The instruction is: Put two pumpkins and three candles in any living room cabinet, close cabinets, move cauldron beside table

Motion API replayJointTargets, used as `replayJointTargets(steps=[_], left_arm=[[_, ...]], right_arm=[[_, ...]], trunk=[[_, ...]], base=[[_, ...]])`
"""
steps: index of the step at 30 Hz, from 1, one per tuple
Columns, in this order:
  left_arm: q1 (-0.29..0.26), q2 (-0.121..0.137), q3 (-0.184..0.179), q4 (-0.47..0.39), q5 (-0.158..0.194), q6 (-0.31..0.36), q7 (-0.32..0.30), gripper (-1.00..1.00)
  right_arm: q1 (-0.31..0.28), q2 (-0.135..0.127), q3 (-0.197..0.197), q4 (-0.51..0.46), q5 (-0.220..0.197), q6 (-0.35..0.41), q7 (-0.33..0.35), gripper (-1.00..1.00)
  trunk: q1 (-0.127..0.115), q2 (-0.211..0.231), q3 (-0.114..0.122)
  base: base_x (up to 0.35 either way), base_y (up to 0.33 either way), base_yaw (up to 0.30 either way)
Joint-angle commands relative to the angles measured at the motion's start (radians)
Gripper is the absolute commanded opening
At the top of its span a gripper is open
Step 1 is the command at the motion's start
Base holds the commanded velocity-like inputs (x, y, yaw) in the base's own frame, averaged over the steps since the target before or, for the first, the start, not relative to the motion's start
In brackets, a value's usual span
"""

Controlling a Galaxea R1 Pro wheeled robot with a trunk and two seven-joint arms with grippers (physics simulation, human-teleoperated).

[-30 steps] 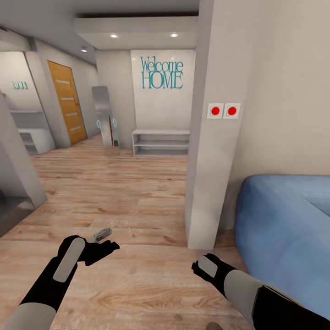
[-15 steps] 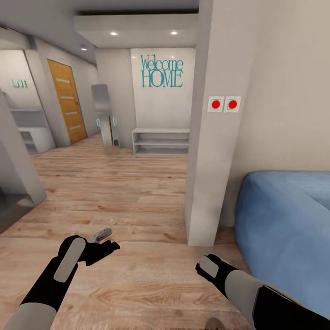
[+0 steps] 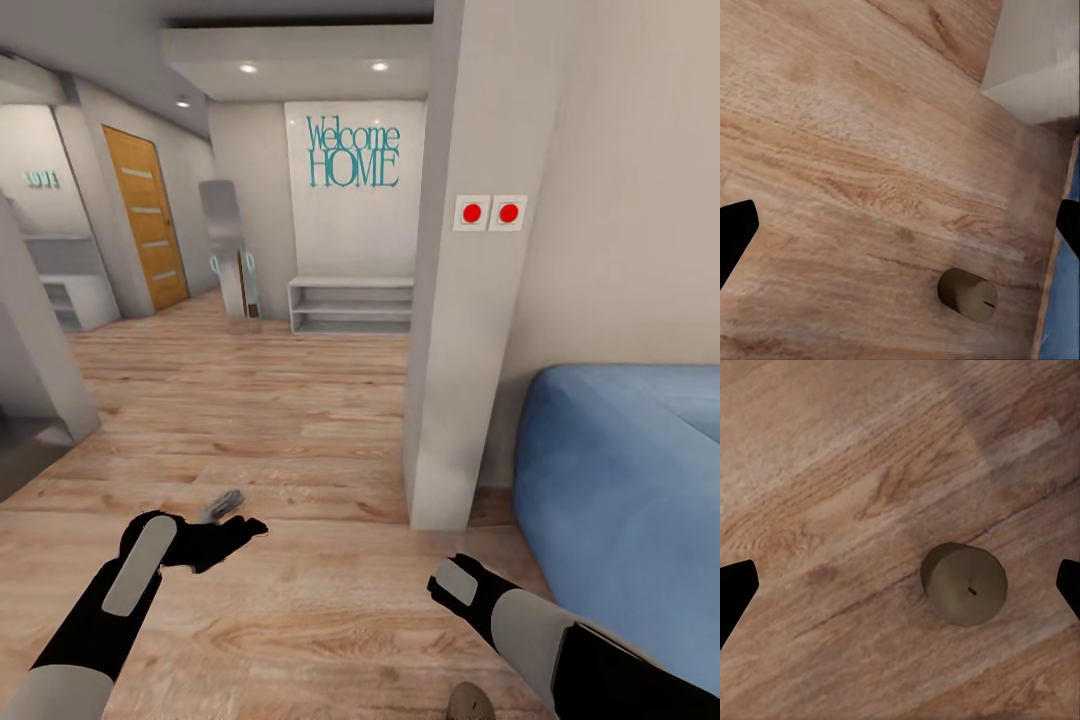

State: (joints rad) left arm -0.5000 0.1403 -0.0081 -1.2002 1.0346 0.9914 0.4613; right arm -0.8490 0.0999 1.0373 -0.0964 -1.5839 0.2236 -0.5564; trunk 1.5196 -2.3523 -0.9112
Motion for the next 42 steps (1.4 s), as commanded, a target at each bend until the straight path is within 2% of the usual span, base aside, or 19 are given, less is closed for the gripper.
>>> replayJointTargets(steps=[1,2,5,7,8,10,12,14,18,21,29,36,42], left_arm=[[0.001,0.021,-0.003,-0.011,0.074,0.003,0.0,1.0],[0.001,0.035,-0.005,-0.015,0.109,0.003,-0.005,1.0],[0.003,0.137,-0.015,-0.037,0.322,0.004,-0.03,1.0],[0.005,0.188,-0.02,-0.042,0.443,0.004,-0.046,1.0],[0.005,0.197,-0.021,-0.043,0.468,0.004,-0.05,1.0],[0.006,0.216,-0.024,-0.044,0.539,0.004,-0.065,1.0],[0.006,0.224,-0.028,-0.045,0.571,0.005,-0.082,1.0],[0.007,0.228,-0.03,-0.045,0.583,0.006,-0.101,1.0],[0.01,0.232,-0.033,-0.045,0.592,0.007,-0.18,1.0],[0.018,0.235,-0.033,-0.045,0.594,0.008,-0.236,1.0],[0.042,0.259,-0.033,-0.045,0.594,0.008,-0.365,1.0],[0.049,0.269,-0.033,-0.044,0.595,0.007,-0.403,1.0],[0.05,0.269,-0.033,-0.044,0.597,0.007,-0.406,1.0]], right_arm=[[-0.001,0.0,0.006,-0.001,-0.001,0.006,-0.004,1.0],[-0.001,0.0,0.006,-0.002,-0.001,0.005,-0.004,1.0],[-0.001,0.0,0.006,-0.002,-0.001,0.003,0.001,1.0],[-0.001,0.0,0.006,-0.003,-0.001,0.001,0.005,1.0],[-0.001,0.0,0.006,-0.003,-0.001,0.0,0.006,1.0],[-0.001,0.0,0.006,-0.004,-0.001,0.0,0.008,1.0],[-0.001,0.0,0.006,-0.005,-0.001,-0.001,0.008,1.0],[-0.001,0.0,0.006,-0.005,-0.001,-0.001,0.009,1.0],[-0.001,-0.002,0.005,-0.002,0.0,-0.001,0.006,1.0],[-0.001,-0.013,0.004,-0.001,0.0,-0.001,0.003,1.0],[-0.001,-0.028,0.003,0.0,-0.001,-0.001,0.001,1.0],[-0.001,-0.029,0.003,0.0,-0.001,-0.001,0.001,1.0],[-0.001,-0.029,0.003,0.0,-0.001,-0.001,0.002,1.0]], trunk=[[0.004,-0.008,-0.004],[0.008,-0.015,-0.007],[0.019,-0.036,-0.017],[0.027,-0.05,-0.023],[0.031,-0.057,-0.026],[0.038,-0.071,-0.032],[0.046,-0.085,-0.039],[0.054,-0.099,-0.045],[0.069,-0.127,-0.058],[0.08,-0.148,-0.067],[0.084,-0.15,-0.098],[0.084,-0.15,-0.102],[0.087,-0.151,-0.125]], base=[[0.0,0.0,0.0],[0.0,0.0,0.0],[0.0,0.0,0.0],[0.0,0.0,0.0],[0.0,0.0,0.0],[0.0,0.0,0.0],[0.0,0.0,0.0],[0.0,0.0,0.0],[0.0,0.0,0.0],[0.0,0.0,0.0],[0.0,0.0,0.0],[0.0,0.0,0.0],[0.0,0.0,0.0]])
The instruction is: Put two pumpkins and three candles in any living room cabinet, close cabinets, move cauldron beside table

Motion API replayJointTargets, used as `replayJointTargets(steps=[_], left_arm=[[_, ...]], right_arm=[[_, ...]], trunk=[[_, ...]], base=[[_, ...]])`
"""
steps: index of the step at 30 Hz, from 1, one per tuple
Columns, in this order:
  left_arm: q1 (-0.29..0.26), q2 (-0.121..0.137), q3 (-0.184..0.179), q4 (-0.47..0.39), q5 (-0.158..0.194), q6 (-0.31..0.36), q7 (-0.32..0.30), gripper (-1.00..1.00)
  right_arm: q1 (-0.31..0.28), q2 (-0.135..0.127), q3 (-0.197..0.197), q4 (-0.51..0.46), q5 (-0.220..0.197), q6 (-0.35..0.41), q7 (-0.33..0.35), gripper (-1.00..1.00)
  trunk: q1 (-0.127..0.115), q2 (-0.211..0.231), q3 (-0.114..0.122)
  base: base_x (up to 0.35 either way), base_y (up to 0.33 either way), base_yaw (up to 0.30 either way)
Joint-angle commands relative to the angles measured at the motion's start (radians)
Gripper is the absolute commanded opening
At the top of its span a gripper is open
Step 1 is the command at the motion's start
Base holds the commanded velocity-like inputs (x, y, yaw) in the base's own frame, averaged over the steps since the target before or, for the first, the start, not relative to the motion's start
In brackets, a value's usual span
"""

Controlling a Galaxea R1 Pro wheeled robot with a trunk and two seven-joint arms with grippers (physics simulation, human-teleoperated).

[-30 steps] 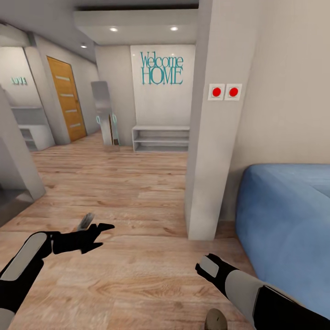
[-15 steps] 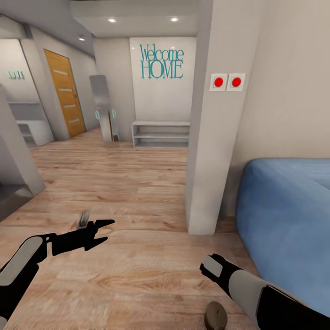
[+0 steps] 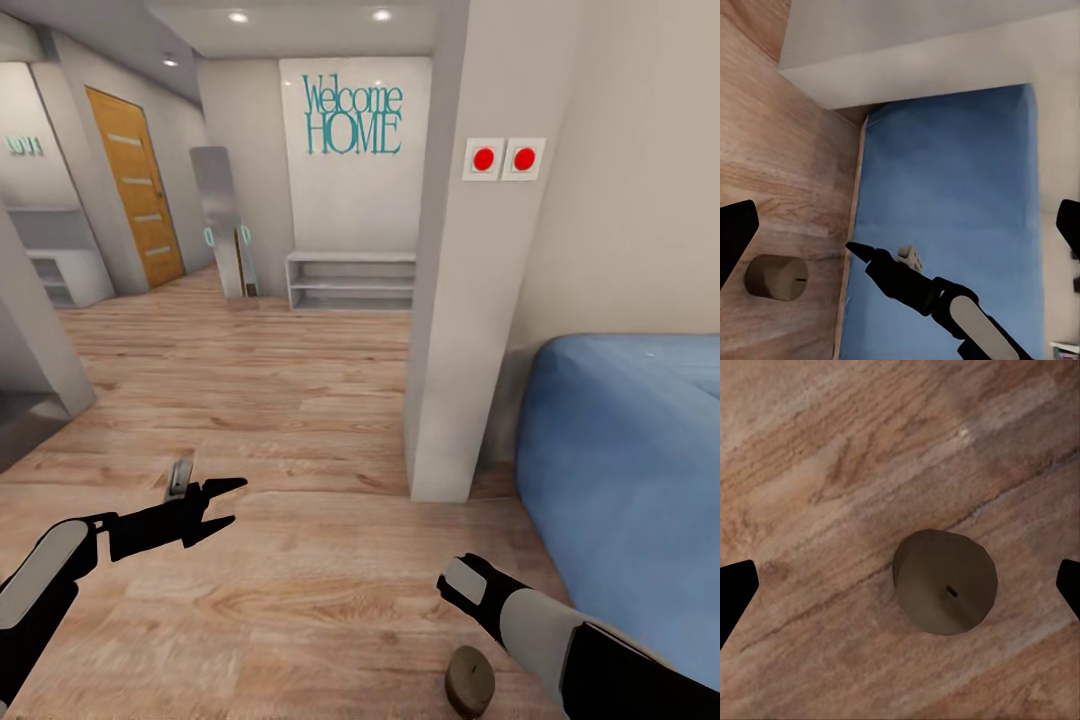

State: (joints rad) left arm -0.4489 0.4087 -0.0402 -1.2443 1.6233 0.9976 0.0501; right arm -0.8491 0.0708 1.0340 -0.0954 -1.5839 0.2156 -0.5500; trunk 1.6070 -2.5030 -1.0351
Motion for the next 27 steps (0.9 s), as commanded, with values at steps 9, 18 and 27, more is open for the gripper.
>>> replayJointTargets(steps=[9,18,27], left_arm=[[0.001,0.001,-0.001,0.0,0.05,0.002,0.004,1.0],[0.003,0.002,-0.001,0.0,0.059,0.002,0.004,1.0],[0.003,0.002,-0.001,0.0,0.059,0.003,0.004,1.0]], right_arm=[[-0.001,-0.002,0.006,0.0,-0.001,0.007,-0.004,1.0],[-0.001,-0.002,0.006,-0.001,-0.001,0.006,-0.002,1.0],[-0.001,-0.002,0.006,-0.001,-0.001,-0.002,-0.002,1.0]], trunk=[[0.004,-0.003,-0.036],[0.006,-0.004,-0.059],[0.01,-0.006,-0.09]], base=[[0.0,0.0,0.0],[0.0,0.0,0.0],[0.0,0.0,0.0]])
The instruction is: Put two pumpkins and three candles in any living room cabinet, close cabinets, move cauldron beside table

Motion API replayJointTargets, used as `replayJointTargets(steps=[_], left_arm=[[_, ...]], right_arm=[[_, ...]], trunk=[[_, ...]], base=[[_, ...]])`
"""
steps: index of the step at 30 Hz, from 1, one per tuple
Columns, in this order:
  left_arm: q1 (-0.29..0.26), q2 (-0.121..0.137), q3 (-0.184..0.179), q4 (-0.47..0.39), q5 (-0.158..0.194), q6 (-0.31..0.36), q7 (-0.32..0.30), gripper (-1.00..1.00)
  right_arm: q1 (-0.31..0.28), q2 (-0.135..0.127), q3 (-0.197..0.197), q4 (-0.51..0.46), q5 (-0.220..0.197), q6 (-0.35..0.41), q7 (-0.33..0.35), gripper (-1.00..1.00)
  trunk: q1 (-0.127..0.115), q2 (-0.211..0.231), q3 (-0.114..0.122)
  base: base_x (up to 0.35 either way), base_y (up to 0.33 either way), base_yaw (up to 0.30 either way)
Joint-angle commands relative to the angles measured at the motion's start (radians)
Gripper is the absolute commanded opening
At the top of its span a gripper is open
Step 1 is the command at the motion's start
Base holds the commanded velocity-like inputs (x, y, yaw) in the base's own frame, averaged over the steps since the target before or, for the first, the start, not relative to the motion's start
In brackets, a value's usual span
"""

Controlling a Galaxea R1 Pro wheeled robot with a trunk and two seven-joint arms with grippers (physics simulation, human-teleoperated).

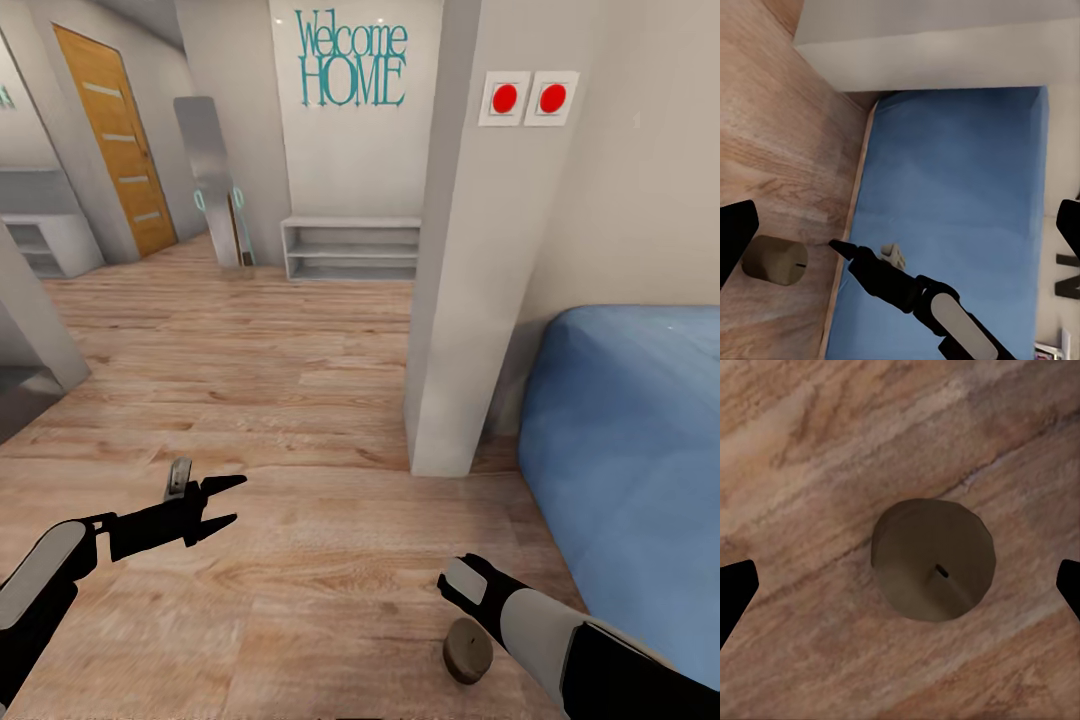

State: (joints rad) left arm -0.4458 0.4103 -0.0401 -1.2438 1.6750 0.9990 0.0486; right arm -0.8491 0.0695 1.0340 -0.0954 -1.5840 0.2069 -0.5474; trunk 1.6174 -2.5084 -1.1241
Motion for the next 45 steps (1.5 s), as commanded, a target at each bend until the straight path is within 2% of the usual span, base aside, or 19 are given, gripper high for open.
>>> replayJointTargets(steps=[1,8,27,45], left_arm=[[-0.001,0.001,-0.001,0.0,0.008,0.001,0.005,1.0],[-0.001,0.001,-0.001,0.0,0.008,0.0,0.005,1.0],[-0.001,0.001,-0.001,0.002,0.008,0.001,0.005,1.0],[-0.001,0.0,-0.001,0.003,0.008,0.0,0.005,1.0]], right_arm=[[-0.001,0.0,0.006,-0.001,-0.001,0.007,-0.005,1.0],[-0.001,0.0,0.006,-0.001,-0.001,0.004,-0.002,1.0],[-0.001,0.0,0.008,-0.003,0.001,-0.064,0.008,1.0],[-0.001,-0.002,0.009,-0.002,0.002,-0.091,0.057,1.0]], trunk=[[0.0,-0.001,-0.005],[0.003,-0.002,-0.032],[0.012,-0.007,-0.105],[0.02,-0.011,-0.175]], base=[[0.0,0.0,0.0],[0.0,0.0,0.0],[0.0,0.0,0.0],[0.0,0.0,0.0]])
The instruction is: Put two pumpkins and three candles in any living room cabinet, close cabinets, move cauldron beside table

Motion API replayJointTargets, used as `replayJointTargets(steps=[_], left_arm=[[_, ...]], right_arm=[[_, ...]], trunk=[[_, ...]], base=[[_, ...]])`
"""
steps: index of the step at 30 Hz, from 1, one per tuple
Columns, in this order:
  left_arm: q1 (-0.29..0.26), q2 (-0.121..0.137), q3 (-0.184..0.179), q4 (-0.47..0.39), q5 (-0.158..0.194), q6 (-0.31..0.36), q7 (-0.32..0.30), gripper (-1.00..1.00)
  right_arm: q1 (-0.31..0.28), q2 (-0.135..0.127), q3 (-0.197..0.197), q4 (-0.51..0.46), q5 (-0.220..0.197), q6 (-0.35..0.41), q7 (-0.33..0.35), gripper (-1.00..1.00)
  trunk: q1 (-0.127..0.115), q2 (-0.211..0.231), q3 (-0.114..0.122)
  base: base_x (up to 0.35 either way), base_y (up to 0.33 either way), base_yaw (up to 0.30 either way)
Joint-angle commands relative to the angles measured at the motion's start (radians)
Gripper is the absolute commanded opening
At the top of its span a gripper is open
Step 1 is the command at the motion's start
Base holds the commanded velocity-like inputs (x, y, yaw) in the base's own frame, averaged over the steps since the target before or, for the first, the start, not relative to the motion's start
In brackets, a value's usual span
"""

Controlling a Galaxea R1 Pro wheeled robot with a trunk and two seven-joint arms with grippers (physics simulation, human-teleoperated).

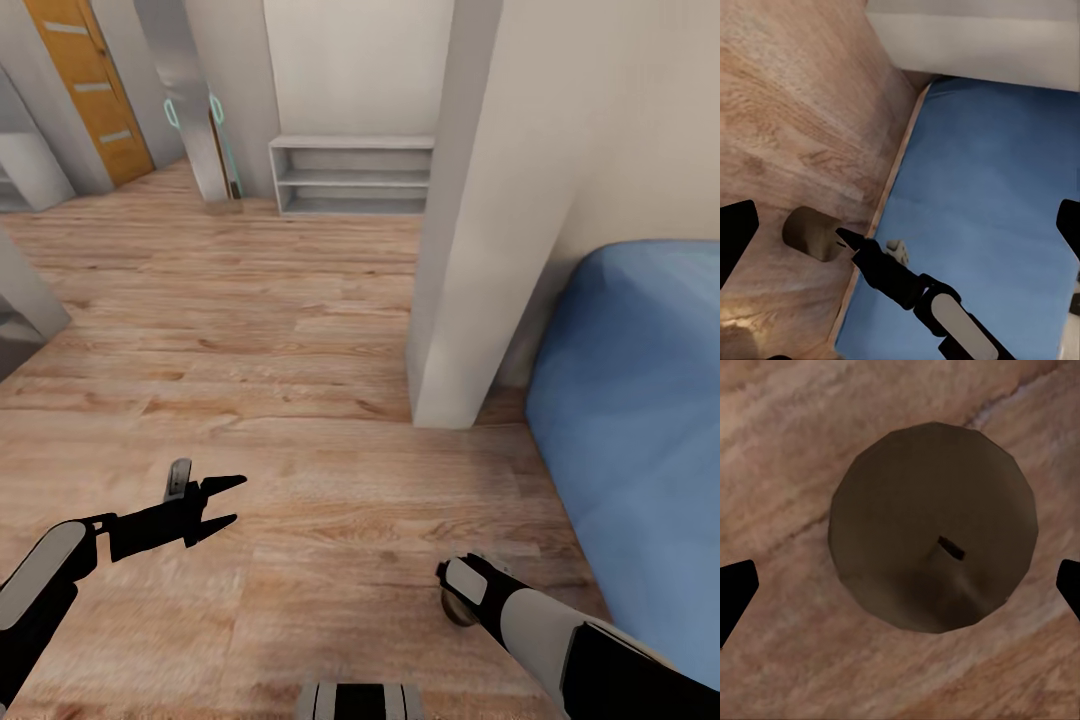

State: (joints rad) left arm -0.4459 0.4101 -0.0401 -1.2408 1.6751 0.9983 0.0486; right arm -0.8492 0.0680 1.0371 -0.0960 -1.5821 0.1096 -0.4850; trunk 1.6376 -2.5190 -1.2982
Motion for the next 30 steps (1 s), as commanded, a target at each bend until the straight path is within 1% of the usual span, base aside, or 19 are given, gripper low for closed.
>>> replayJointTargets(steps=[1,12,16,24,30], left_arm=[[-0.001,0.001,-0.001,0.0,0.008,0.001,0.005,1.0],[-0.001,0.001,-0.001,0.0,0.008,0.001,0.005,1.0],[-0.001,0.001,-0.001,-0.001,0.008,0.001,0.005,1.0],[-0.001,0.001,-0.001,-0.004,0.008,0.001,0.005,1.0],[-0.001,0.001,-0.001,-0.003,0.008,0.001,0.005,1.0]], right_arm=[[-0.001,0.0,0.006,-0.001,0.0,0.006,-0.003,1.0],[-0.001,-0.003,0.003,-0.001,-0.002,0.006,0.0,1.0],[-0.001,-0.011,0.003,-0.001,-0.002,0.005,0.0,1.0],[-0.001,-0.014,0.003,-0.001,-0.003,0.005,0.0,1.0],[-0.001,-0.014,0.003,-0.001,-0.003,0.005,0.0,1.0]], trunk=[[0.0,-0.001,-0.005],[0.005,-0.003,-0.047],[0.005,-0.003,-0.047],[0.005,-0.003,-0.047],[0.005,-0.003,-0.047]], base=[[0.0,0.0,0.0],[0.0,0.0,0.0],[0.0,0.0,0.0],[0.002,0.0,0.0],[0.117,0.0,0.0]])
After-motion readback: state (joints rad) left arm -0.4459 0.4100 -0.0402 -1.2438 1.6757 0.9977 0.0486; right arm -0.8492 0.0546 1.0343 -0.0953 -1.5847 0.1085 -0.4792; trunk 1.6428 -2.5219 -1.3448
